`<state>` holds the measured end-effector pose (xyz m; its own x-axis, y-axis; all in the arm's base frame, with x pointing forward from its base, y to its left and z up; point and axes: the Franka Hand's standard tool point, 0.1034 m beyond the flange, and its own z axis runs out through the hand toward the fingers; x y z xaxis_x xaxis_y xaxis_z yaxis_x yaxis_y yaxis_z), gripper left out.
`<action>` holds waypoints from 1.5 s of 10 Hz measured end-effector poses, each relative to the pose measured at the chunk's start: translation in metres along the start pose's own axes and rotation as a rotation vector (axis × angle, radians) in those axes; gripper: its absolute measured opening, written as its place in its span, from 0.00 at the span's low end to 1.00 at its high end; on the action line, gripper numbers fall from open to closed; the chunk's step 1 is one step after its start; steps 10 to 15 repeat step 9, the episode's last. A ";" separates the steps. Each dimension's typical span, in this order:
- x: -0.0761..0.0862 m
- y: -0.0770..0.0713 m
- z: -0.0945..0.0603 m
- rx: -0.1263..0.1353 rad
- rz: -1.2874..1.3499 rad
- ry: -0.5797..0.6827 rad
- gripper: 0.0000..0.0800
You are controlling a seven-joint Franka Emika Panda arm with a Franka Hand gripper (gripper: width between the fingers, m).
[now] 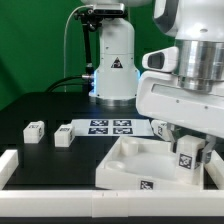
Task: Assemble one leg
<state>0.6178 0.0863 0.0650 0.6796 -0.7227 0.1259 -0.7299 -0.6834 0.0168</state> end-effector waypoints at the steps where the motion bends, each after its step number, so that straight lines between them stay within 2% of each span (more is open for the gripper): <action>1: 0.002 0.002 0.000 -0.006 0.004 0.001 0.38; 2: 0.001 0.002 0.000 -0.005 0.004 0.000 0.38; 3: 0.001 0.002 0.000 -0.005 0.003 0.000 0.67; 4: 0.001 0.002 0.000 -0.005 0.003 0.000 0.77; 7: 0.001 0.002 0.000 -0.005 0.003 0.000 0.81; 15: 0.001 0.002 0.000 -0.005 0.003 0.000 0.81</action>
Offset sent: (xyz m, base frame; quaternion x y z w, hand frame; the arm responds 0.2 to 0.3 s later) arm 0.0000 0.0000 0.0000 0.0000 0.0000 0.0000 1.0000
